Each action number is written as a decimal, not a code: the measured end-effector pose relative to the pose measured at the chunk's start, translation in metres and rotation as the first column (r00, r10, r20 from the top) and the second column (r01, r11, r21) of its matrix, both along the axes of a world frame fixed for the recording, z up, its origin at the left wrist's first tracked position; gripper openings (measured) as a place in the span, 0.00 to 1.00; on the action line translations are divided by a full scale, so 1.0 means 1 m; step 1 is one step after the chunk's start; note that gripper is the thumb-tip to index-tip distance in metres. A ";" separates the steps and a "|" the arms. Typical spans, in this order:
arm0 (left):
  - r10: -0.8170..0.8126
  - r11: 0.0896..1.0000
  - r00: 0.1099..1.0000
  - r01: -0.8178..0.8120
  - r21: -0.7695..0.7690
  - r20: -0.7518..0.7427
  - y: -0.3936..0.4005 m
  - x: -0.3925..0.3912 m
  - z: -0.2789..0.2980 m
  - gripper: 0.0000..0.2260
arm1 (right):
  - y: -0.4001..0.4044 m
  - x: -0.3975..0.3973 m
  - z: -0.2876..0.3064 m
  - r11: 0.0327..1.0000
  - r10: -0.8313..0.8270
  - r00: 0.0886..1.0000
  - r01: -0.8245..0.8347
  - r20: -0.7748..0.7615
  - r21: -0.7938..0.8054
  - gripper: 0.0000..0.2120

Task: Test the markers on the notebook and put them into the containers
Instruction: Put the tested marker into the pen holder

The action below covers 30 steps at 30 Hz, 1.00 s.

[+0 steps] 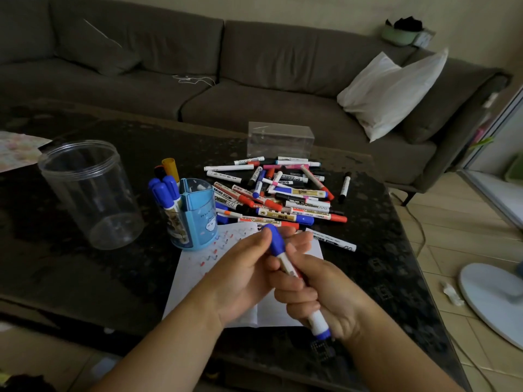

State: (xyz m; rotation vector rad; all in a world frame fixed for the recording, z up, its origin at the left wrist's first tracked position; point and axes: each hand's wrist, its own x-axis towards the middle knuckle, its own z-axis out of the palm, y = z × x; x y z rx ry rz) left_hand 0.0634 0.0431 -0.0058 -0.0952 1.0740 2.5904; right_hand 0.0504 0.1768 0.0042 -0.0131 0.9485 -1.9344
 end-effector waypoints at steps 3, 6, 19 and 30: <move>0.106 0.976 0.994 -0.106 -0.188 -0.008 0.005 -0.001 0.003 0.13 | -0.008 0.003 0.001 0.997 -0.039 0.996 0.045 -0.082 0.070 0.16; 0.181 0.926 0.983 -0.163 -0.342 0.020 0.007 -0.007 -0.002 0.13 | -0.016 0.003 -0.004 0.801 0.090 0.841 0.257 -0.533 0.541 0.16; 0.468 0.716 0.880 -0.324 -0.618 0.080 -0.002 -0.054 -0.008 0.10 | 0.011 0.013 -0.015 0.070 0.890 0.239 0.769 -0.388 0.635 0.11; 0.134 0.430 0.967 -0.252 -0.867 -0.215 0.000 -0.042 -0.031 0.05 | 0.046 -0.048 -0.025 0.672 -0.104 0.878 0.408 -0.467 0.619 0.12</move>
